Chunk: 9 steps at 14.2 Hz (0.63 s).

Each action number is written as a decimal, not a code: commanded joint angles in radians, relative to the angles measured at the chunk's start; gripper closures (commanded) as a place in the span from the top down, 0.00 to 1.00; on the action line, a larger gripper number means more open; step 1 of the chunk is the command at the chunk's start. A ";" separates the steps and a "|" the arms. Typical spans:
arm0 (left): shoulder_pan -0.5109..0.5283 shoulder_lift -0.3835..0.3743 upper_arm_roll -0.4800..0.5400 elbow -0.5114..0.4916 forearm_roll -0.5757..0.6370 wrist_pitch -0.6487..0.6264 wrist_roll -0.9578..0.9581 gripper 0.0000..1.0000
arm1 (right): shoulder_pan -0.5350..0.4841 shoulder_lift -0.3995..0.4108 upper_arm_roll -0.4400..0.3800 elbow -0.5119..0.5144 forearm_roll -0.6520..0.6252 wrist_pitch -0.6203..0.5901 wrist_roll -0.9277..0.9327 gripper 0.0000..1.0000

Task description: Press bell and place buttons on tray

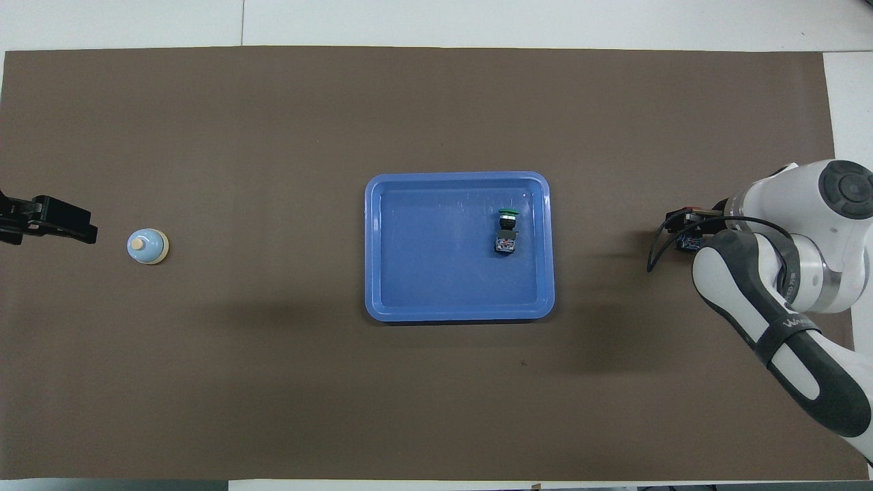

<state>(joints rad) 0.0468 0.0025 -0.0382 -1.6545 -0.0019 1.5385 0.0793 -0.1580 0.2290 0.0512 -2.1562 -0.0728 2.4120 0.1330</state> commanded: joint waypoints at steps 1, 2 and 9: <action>0.002 -0.022 0.001 -0.021 -0.004 0.017 -0.006 1.00 | -0.015 -0.023 0.016 -0.040 -0.012 0.033 -0.010 0.77; 0.002 -0.022 0.001 -0.021 -0.004 0.017 -0.006 1.00 | -0.014 -0.023 0.016 -0.040 -0.012 0.029 -0.013 0.49; 0.002 -0.022 0.001 -0.021 -0.004 0.017 -0.006 1.00 | 0.023 -0.033 0.022 -0.001 -0.012 -0.092 -0.036 0.00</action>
<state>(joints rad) 0.0468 0.0025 -0.0382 -1.6545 -0.0019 1.5385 0.0793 -0.1466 0.2226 0.0679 -2.1698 -0.0739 2.3833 0.1178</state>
